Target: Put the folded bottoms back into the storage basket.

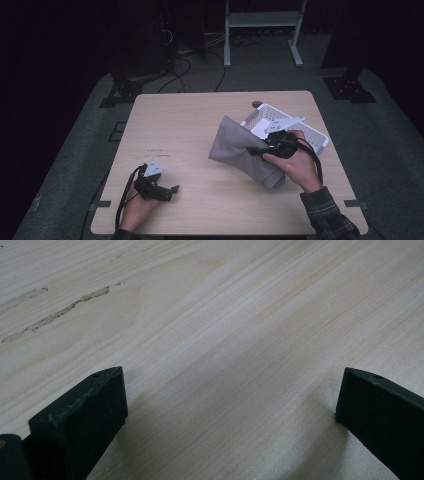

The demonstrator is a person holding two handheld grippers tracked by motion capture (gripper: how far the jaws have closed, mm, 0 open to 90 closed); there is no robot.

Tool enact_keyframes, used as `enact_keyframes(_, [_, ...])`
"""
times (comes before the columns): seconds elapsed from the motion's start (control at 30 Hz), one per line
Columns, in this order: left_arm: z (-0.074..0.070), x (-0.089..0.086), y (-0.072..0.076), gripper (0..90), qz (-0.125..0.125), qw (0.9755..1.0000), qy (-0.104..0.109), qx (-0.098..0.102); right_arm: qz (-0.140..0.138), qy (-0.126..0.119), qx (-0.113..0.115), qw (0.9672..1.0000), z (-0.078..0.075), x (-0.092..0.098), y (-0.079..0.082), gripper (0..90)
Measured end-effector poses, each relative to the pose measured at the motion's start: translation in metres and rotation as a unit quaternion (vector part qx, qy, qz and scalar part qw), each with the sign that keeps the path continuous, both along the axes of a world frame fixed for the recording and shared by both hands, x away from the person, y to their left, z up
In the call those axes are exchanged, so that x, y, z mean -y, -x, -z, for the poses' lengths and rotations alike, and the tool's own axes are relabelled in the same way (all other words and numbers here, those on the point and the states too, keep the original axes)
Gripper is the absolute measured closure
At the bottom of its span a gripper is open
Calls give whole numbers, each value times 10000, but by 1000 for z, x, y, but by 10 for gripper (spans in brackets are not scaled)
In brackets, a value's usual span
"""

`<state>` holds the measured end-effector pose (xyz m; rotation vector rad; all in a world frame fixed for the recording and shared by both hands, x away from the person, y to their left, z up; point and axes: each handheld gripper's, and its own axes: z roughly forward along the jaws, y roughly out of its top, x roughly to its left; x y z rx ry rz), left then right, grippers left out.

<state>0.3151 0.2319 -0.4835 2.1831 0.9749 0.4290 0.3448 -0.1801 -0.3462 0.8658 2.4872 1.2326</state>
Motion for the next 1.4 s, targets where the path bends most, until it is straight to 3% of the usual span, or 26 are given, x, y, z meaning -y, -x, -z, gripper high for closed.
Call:
enact_keyframes(0.73, [0,0,0,0,-14,10000,28,12,500,7,236,9985,-30,38,-25,639])
enact_keyframes(1.4, [1,0,0,0,-16,10000,27,30,860,409,436,9945,-45,72,-54,638])
